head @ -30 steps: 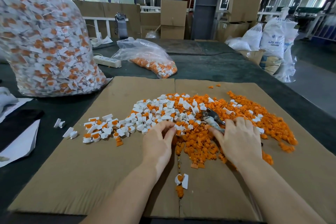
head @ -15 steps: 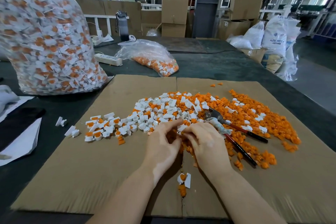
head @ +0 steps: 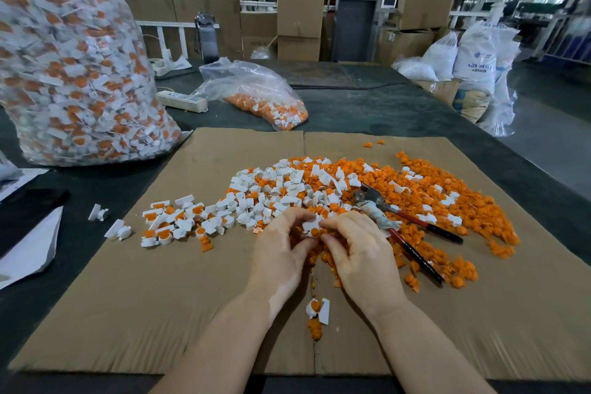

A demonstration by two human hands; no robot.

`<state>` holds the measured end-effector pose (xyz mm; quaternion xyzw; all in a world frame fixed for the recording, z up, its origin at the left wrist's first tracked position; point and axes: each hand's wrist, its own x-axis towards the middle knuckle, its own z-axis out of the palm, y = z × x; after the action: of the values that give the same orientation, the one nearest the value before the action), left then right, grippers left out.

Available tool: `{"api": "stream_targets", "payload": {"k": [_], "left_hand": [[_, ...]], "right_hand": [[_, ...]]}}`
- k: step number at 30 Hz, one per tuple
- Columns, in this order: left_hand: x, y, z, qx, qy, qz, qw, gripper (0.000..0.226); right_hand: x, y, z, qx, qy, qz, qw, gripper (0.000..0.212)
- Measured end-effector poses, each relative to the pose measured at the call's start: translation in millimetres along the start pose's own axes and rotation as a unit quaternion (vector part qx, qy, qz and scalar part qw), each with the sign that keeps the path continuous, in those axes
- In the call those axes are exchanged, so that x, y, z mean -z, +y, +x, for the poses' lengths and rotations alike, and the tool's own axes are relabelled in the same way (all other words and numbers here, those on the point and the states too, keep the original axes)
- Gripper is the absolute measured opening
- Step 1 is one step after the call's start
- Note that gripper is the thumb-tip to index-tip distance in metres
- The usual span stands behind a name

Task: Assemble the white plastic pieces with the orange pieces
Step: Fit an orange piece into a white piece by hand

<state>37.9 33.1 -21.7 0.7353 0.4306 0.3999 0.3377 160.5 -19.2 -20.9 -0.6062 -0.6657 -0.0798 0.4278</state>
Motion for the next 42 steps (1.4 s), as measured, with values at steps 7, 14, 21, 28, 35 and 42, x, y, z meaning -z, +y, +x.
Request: {"api": "stream_targets", "payload": {"k": [7, 14, 21, 28, 35, 42], "left_hand": [[-0.2, 0.1, -1.0, -0.051, 0.004, 0.067, 0.996, 0.033], [-2.3, -1.7, -0.6, -0.054, 0.007, 0.093, 0.994, 0.036], [-2.5, -0.2, -3.1, -0.065, 0.015, 0.109, 0.992, 0.034], [-3.3, 1.9, -4.6, -0.073, 0.012, 0.131, 0.989, 0.034], [-1.4, 0.3, -2.5, -0.038, 0.007, 0.082, 0.996, 0.033], [0.1, 2.9, -0.4, -0.021, 0.057, 0.033, 0.998, 0.019]], "right_hand": [[1.3, -0.2, 0.4, 0.014, -0.007, -0.009, 1.000, 0.010], [0.0, 0.0, 1.5, 0.023, -0.002, -0.015, 1.000, 0.006], [-1.5, 0.2, 1.6, 0.036, -0.003, -0.018, 0.999, 0.007], [-1.4, -0.1, 0.3, 0.043, -0.007, -0.035, 0.998, 0.009], [0.3, 0.6, -0.3, 0.043, -0.006, -0.010, 0.999, 0.008], [-0.1, 0.5, 0.1, 0.002, 0.005, 0.001, 1.000, 0.011]]}}
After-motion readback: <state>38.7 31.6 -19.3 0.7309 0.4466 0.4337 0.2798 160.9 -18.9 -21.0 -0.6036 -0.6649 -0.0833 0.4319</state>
